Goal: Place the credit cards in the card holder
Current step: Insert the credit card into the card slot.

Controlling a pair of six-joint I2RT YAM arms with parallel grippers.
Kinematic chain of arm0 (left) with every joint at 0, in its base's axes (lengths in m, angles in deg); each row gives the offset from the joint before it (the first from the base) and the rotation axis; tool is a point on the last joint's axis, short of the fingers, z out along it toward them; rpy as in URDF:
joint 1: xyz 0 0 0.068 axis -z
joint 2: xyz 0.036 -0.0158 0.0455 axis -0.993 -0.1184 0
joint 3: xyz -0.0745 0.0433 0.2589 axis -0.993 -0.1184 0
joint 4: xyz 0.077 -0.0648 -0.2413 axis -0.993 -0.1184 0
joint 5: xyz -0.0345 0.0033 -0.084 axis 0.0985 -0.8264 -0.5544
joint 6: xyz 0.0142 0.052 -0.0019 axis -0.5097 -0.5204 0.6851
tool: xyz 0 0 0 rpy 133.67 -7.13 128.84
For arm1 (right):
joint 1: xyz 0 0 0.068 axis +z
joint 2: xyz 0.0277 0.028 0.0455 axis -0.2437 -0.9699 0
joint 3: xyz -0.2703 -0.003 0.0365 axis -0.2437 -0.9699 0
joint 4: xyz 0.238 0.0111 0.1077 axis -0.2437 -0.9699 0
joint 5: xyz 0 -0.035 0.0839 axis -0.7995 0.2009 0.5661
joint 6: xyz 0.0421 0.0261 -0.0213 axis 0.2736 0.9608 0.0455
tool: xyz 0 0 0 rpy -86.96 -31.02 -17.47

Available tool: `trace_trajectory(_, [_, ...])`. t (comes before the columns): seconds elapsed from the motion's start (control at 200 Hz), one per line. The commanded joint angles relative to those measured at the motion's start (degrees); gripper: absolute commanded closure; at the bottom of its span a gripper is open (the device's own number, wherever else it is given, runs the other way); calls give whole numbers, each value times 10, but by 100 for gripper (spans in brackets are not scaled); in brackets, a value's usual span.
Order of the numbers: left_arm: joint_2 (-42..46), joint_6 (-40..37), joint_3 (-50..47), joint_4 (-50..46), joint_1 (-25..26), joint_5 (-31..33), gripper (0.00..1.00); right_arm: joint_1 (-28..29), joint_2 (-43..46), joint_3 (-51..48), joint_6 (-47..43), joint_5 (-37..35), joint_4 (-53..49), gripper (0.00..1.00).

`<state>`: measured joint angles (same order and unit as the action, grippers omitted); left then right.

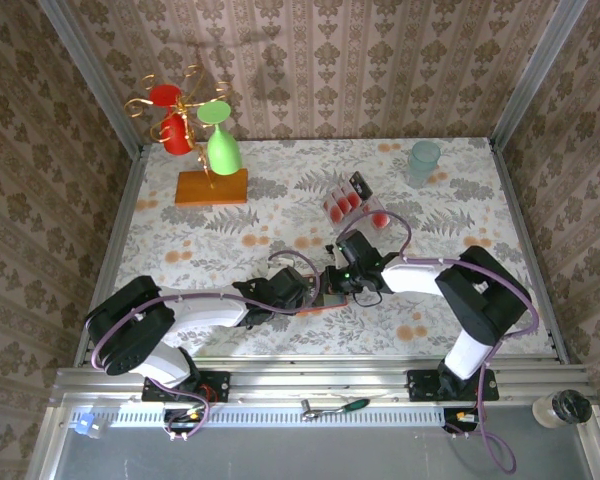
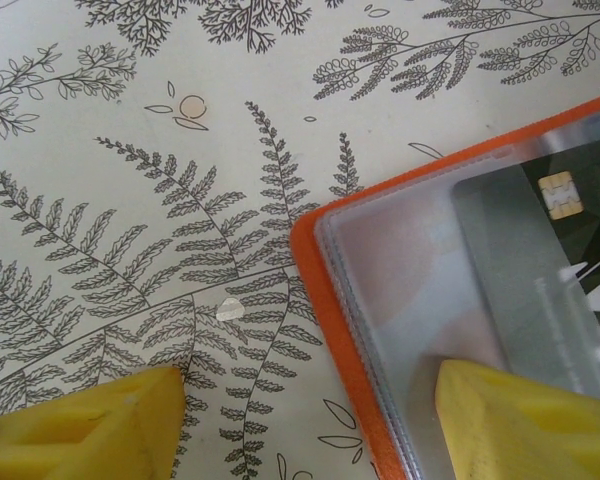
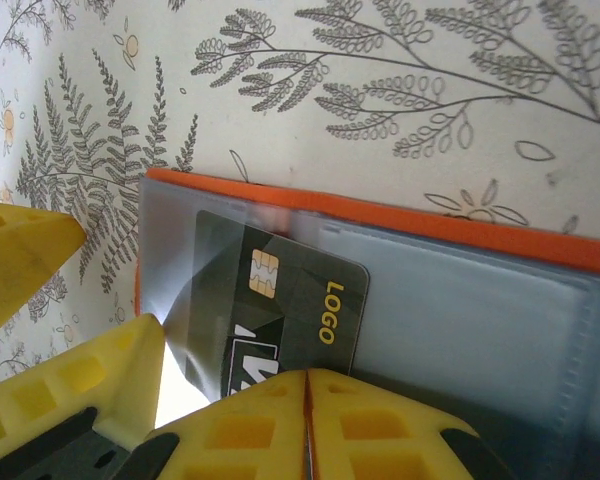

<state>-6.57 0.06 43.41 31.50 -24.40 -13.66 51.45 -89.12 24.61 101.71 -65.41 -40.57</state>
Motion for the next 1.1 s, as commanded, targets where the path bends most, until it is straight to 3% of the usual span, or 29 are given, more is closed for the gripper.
trace_trajectory(0.0, [9,-18,-4,-25,-11,-4,31,13,-16,15,3,-13,-9,89])
trace_trajectory(0.485, [90,-9,-24,-69,-45,0,30,20,-31,29,22,-13,1,90])
trace_trajectory(1.095, [38,-28,-35,-50,-55,-5,30,27,-34,44,20,-18,-19,90])
